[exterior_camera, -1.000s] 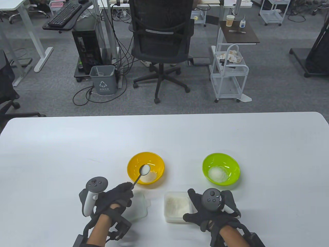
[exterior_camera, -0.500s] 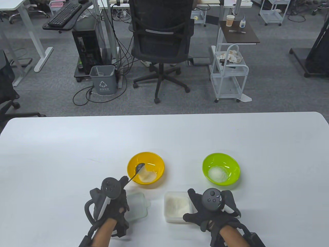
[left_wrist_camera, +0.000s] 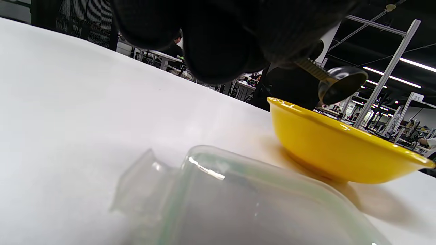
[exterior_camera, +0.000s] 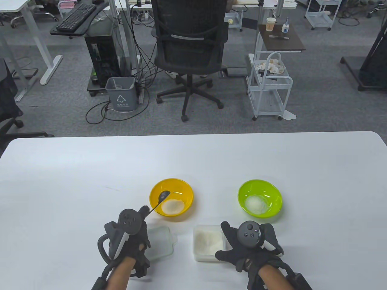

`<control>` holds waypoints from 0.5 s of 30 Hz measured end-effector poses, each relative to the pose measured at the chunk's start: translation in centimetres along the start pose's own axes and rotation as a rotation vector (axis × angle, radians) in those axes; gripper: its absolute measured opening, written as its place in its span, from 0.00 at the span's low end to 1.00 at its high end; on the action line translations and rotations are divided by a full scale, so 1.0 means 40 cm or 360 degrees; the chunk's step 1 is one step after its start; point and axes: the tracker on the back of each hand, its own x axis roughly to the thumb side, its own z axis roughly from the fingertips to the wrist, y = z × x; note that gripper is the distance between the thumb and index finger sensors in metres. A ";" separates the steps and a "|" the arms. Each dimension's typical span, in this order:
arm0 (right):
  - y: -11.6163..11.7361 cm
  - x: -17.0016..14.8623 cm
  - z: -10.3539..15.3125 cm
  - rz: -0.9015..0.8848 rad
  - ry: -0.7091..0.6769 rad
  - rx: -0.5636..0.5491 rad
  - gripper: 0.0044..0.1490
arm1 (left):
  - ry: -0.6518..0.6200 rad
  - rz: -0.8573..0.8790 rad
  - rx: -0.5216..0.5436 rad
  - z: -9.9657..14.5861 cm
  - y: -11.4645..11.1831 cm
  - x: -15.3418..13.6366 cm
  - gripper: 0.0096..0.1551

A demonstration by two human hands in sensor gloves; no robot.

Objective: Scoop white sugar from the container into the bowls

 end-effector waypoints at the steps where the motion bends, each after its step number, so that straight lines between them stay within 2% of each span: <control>1: 0.000 0.000 0.000 -0.0001 0.0000 -0.0001 0.61 | 0.0005 0.0028 -0.0011 -0.002 0.003 -0.003 0.30; 6: 0.000 0.000 0.000 -0.0002 0.0000 -0.0001 0.61 | 0.0052 0.0153 0.0001 -0.010 0.024 -0.031 0.29; 15: 0.000 -0.001 0.000 0.0000 -0.0001 -0.0001 0.61 | 0.0260 0.0296 0.0095 -0.036 0.055 -0.129 0.28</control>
